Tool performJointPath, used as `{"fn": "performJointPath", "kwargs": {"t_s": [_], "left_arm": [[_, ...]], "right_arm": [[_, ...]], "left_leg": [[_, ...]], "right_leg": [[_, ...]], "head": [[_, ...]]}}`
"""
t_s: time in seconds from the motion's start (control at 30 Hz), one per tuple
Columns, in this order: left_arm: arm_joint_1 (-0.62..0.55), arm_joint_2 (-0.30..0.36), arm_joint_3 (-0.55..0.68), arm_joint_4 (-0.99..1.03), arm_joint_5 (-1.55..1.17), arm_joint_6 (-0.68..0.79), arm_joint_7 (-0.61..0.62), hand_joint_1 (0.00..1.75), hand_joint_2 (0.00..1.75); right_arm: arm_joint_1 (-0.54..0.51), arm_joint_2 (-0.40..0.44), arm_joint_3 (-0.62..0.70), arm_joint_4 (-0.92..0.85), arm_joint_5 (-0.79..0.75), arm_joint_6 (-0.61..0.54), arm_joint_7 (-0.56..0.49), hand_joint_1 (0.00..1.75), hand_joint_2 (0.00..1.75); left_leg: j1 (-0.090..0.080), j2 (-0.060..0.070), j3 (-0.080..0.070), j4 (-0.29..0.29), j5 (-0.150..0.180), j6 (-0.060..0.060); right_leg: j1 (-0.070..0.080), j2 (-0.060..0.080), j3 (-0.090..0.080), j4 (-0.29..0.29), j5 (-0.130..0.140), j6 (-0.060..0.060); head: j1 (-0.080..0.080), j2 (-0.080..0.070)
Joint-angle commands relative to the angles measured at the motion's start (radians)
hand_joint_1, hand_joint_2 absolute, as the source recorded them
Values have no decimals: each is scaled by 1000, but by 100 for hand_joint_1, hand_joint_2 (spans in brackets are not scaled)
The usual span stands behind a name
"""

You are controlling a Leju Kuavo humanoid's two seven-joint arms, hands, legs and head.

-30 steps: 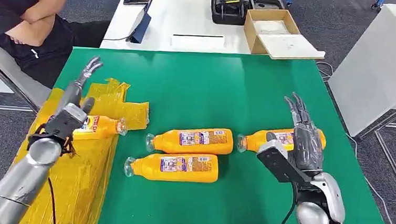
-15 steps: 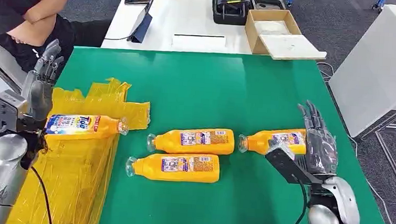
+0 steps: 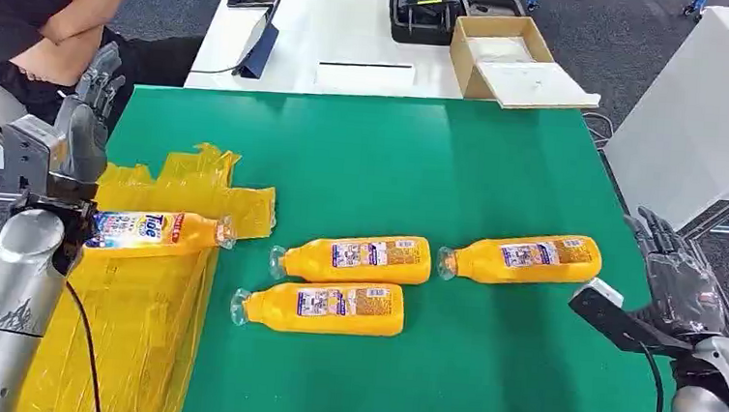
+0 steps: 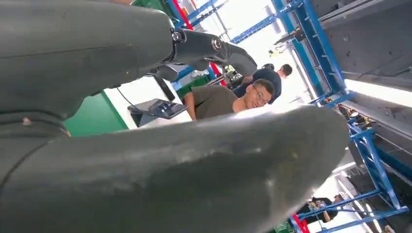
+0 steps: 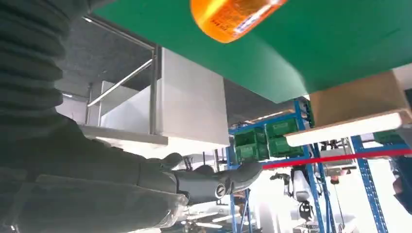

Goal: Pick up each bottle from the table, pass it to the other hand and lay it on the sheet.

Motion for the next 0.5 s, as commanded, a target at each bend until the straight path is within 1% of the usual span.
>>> {"fn": "performJointPath", "kwargs": {"t_s": [0.03,0.1,0.2,0.23,0.27,0.3,0.33,0.4,0.43,0.47,0.5], "left_arm": [[-29,-33,-20,98,14,11,-22,0,0],[-40,-43,-23,122,17,11,-36,0,0],[-69,-60,-45,173,11,9,-56,0,0],[-82,-67,-49,186,13,9,-59,0,0],[-95,-71,-55,204,13,8,-62,0,0],[-99,-73,-56,205,12,9,-61,0,0],[-99,-73,-56,205,12,9,-61,0,0],[-129,-80,-68,233,20,5,-76,0,0],[-137,-88,-71,233,20,6,-75,0,0],[-154,-96,-77,238,18,8,-76,0,0],[-160,-100,-81,237,16,11,-73,0,0]], "right_arm": [[-74,-85,45,155,-11,38,-2,0,175],[-90,-101,64,195,-9,52,-18,0,175],[-142,-111,114,269,2,66,-43,0,175],[-159,-106,128,287,5,69,-47,0,175],[-174,-102,139,307,6,67,-50,0,175],[-176,-100,141,308,6,67,-50,0,175],[-176,-100,141,308,6,67,-50,0,175],[-225,-101,193,361,4,65,-57,0,175],[-243,-91,205,378,5,66,-55,0,175],[-288,-86,246,427,14,72,-59,0,175],[-307,-81,257,440,14,72,-60,0,175]], "left_leg": [[0,-3,6,0,-2,-4],[0,0,3,-1,-1,-2],[0,0,5,-1,-1,-2],[1,-1,3,-1,0,-1],[1,-1,4,0,-1,-2],[1,0,2,0,0,-1],[1,-1,3,0,0,-2],[1,-2,5,1,-1,-3],[1,0,5,1,-1,-3],[1,0,2,0,0,-2],[1,0,4,1,-1,-3]], "right_leg": [[1,-7,8,0,-3,0],[0,-2,4,-1,-1,0],[1,-3,6,-1,-1,0],[1,-3,4,-1,0,0],[2,-4,6,-1,-1,0],[2,-2,3,-1,0,0],[1,-3,4,-1,0,0],[1,-6,7,0,-2,0],[2,-5,7,0,-1,0],[2,-3,4,0,0,0],[2,-3,5,0,-1,0]], "head": [[0,0],[0,0],[0,0],[0,0],[0,0],[0,0],[0,0],[0,0],[0,0],[0,0],[0,0]]}}
